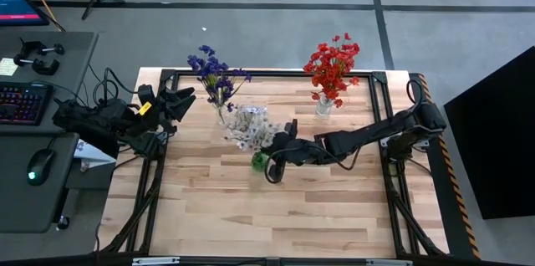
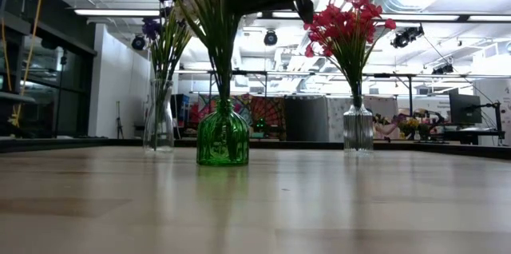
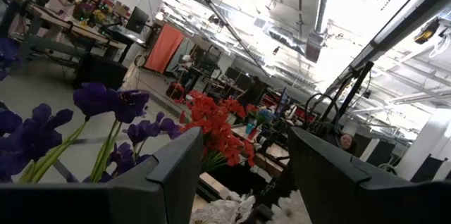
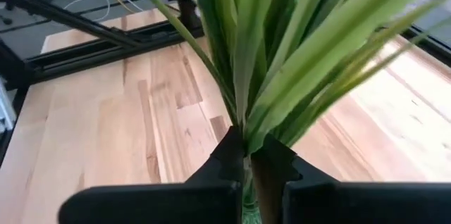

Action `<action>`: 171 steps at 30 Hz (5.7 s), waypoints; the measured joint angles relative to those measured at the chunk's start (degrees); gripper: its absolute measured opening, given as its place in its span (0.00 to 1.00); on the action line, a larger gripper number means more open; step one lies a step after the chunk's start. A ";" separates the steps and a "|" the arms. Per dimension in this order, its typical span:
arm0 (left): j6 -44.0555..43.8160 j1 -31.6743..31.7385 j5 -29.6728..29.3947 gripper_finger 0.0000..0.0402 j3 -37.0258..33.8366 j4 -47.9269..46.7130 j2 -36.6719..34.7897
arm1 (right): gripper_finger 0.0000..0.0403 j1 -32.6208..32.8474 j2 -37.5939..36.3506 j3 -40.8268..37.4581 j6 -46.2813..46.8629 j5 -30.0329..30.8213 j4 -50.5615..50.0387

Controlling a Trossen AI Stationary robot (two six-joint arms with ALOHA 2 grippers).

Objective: Sort flowers into vase by color
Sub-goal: Put the white flowers into the green flower vase, then return to Home Position

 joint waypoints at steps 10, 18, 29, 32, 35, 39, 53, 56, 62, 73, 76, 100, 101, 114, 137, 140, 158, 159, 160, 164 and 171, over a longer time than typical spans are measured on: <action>0.00 0.00 -0.04 0.49 0.00 0.02 0.00 | 0.00 -1.31 2.69 0.00 5.33 -3.23 -1.09; 0.00 0.00 -0.13 0.49 0.00 0.03 0.02 | 0.00 -1.42 3.56 -0.01 7.60 -3.47 -1.38; 0.02 0.00 -0.09 0.49 0.00 0.07 0.00 | 0.18 -1.38 2.54 -0.02 7.83 -3.75 -0.86; 1.36 0.00 -0.09 0.49 0.00 0.17 0.00 | 0.31 -1.38 0.40 -0.02 7.57 -3.74 -1.08; 3.03 0.00 -0.07 0.49 0.00 0.38 -0.70 | 0.44 -1.38 -2.24 -0.02 7.61 -3.37 -4.21; 4.43 0.00 0.00 0.49 0.00 0.48 -2.92 | 0.56 -1.38 -6.04 -0.02 7.64 -3.20 -11.75; 5.20 0.00 3.14 0.49 0.02 -8.05 -11.56 | 0.64 -0.32 -15.44 -0.17 15.42 -2.34 -36.22; 2.98 0.00 7.48 0.49 -0.03 -11.73 -11.39 | 0.64 0.85 -16.55 -0.17 16.79 -0.43 -41.67; 3.42 -0.04 17.78 0.49 -9.05 2.78 -13.04 | 0.53 3.02 -18.47 -0.22 21.08 -0.33 -56.41; 2.61 0.01 21.19 0.10 -30.94 22.45 -22.36 | 0.04 13.02 -27.36 -0.24 39.11 -1.35 -62.77; 4.58 0.02 21.33 0.02 -30.80 19.37 -24.87 | 0.02 17.87 -28.95 -0.24 46.92 1.59 -63.15; -1.03 0.04 22.34 0.03 -30.93 13.22 -25.86 | 0.00 -4.87 -35.61 -47.65 16.13 -22.88 22.78; -1.04 0.04 22.32 0.03 -30.93 13.22 -25.84 | 0.00 -6.32 -37.15 -49.50 13.87 -24.67 24.29; -1.05 0.04 22.16 0.03 -30.93 13.22 -25.83 | 0.00 -10.28 -58.31 -67.47 5.09 -31.65 41.29; -1.04 0.04 22.20 0.03 -30.91 13.03 -25.81 | 0.00 -10.32 -71.58 -69.13 -13.15 -18.05 8.48; -1.03 0.04 22.21 0.03 -30.91 13.03 -25.81 | 0.00 -10.32 -71.58 -69.13 -13.16 -18.03 5.84; -1.06 0.04 22.21 0.03 -30.91 12.02 -25.81 | 0.00 -9.88 -96.36 -69.16 -13.18 -18.58 5.96; -1.05 0.04 22.23 0.03 -30.90 11.99 -25.81 | 0.00 -9.90 -96.30 -69.13 -13.18 -18.58 6.83; -1.03 0.04 22.23 0.03 -30.91 11.89 -25.81 | 0.00 -9.90 -96.19 -69.13 -13.18 -18.56 6.91; -1.03 0.04 22.37 0.03 -30.88 11.63 -25.81 | 0.00 -9.97 -96.15 -69.13 -13.20 -18.56 7.37; -1.04 0.04 22.44 0.03 -30.88 10.76 -25.81 | 0.00 -9.97 -95.89 -69.11 -13.20 -18.49 5.31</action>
